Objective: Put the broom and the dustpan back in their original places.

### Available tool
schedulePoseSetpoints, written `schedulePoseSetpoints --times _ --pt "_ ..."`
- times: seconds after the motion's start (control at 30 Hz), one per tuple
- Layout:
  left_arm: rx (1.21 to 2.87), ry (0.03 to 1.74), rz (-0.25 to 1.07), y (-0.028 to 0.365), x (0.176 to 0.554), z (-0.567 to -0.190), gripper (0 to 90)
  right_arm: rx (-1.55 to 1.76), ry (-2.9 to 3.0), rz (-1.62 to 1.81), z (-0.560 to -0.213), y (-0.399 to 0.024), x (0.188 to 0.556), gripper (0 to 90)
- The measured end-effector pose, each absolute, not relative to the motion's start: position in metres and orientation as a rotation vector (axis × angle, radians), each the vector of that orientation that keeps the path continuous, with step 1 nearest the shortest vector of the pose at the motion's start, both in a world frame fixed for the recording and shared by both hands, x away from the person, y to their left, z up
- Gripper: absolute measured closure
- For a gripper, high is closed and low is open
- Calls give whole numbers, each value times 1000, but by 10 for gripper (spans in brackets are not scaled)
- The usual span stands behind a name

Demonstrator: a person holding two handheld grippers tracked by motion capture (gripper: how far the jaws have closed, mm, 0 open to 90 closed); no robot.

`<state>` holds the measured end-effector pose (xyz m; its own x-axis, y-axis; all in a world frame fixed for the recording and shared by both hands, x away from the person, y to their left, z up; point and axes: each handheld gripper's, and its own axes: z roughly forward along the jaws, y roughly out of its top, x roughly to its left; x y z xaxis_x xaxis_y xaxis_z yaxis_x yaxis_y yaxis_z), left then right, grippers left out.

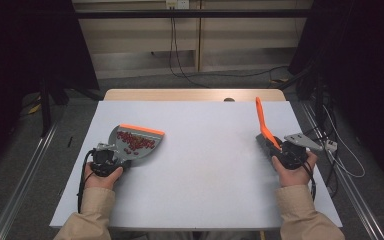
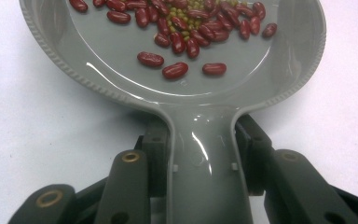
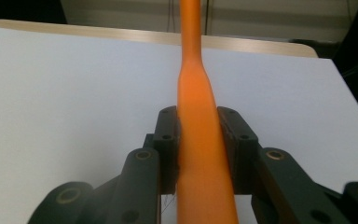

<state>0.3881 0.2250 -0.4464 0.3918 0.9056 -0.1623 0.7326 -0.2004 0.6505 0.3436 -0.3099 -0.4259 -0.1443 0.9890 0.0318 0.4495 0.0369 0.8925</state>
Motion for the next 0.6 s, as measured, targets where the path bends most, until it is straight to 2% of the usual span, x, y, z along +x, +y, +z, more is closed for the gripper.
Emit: schedulePoseSetpoints --times 0.33,0.47,0.6 --pt "1966 1343 271 212 377 -445 501 1442 1700 979 -436 -303 343 707" --pt "1942 1336 252 212 374 -445 479 1439 1713 990 -437 -295 342 699" --pt "1936 1323 235 209 370 -444 390 1448 1720 1041 -437 -290 342 685"
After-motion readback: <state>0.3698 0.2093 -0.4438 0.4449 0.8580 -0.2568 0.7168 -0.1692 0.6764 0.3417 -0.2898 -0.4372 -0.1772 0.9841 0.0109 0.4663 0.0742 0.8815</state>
